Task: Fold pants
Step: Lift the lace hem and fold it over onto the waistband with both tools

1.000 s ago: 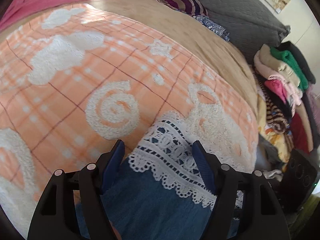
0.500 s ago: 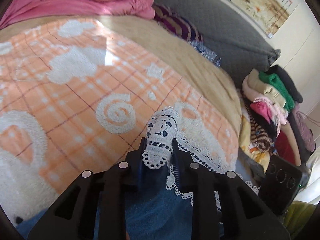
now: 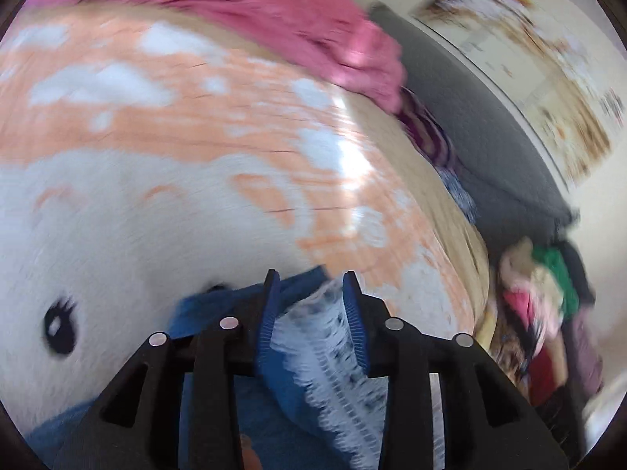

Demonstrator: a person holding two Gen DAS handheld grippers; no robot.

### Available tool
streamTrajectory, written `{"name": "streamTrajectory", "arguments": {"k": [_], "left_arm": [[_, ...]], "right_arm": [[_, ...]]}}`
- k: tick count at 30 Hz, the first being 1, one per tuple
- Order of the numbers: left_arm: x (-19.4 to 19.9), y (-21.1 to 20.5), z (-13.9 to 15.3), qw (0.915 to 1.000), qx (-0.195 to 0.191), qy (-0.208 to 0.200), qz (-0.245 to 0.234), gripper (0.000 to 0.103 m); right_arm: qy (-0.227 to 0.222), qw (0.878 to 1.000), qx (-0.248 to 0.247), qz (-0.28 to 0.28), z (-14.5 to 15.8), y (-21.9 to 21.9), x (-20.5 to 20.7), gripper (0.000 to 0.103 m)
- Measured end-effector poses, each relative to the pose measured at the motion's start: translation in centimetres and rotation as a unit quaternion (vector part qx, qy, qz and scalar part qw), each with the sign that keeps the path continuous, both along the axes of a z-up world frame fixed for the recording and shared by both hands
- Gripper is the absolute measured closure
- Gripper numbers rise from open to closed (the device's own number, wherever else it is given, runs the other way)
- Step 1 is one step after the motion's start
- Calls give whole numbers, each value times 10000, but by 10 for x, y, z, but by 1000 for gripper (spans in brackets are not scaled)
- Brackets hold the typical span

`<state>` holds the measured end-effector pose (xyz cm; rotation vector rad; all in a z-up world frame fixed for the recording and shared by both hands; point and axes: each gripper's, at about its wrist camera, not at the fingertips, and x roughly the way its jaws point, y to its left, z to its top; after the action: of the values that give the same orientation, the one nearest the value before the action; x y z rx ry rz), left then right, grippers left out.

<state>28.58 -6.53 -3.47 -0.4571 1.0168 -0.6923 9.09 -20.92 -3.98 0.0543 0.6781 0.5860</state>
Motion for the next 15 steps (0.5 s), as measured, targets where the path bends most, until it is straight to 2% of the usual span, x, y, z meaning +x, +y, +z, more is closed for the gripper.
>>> {"name": "streamTrajectory", "arguments": {"k": [2, 3, 5, 6, 8, 10, 12, 15], "left_arm": [[-7, 28, -7, 9982, -198, 358, 438, 51], [-11, 39, -8, 9972, -281, 437, 542, 45], [-26, 59, -10, 9946, -645, 493, 641, 42], [-31, 65, -10, 9934, -810, 497, 648, 34], [-35, 70, -10, 9916, -961, 562, 653, 32], [-35, 67, -6, 9934, -922, 495, 479, 26], [-36, 67, -5, 9924, -1065, 543, 283, 22], [-35, 65, -17, 9925, -990, 657, 278, 22]], "right_arm": [[84, 9994, -298, 141, -12, 15, -1, 88], [62, 9990, -405, 199, -16, 20, -3, 88], [-46, 9980, -581, 249, -16, 28, -6, 86], [-127, 9974, -656, 283, -15, 32, -6, 86], [-288, 9954, -827, 400, -15, 46, -7, 85], [-406, 9920, -1077, 516, -19, 63, -10, 82], [-469, 9895, -1213, 632, -22, 71, -7, 78], [-512, 9864, -1247, 941, -26, 80, -18, 66]]}}
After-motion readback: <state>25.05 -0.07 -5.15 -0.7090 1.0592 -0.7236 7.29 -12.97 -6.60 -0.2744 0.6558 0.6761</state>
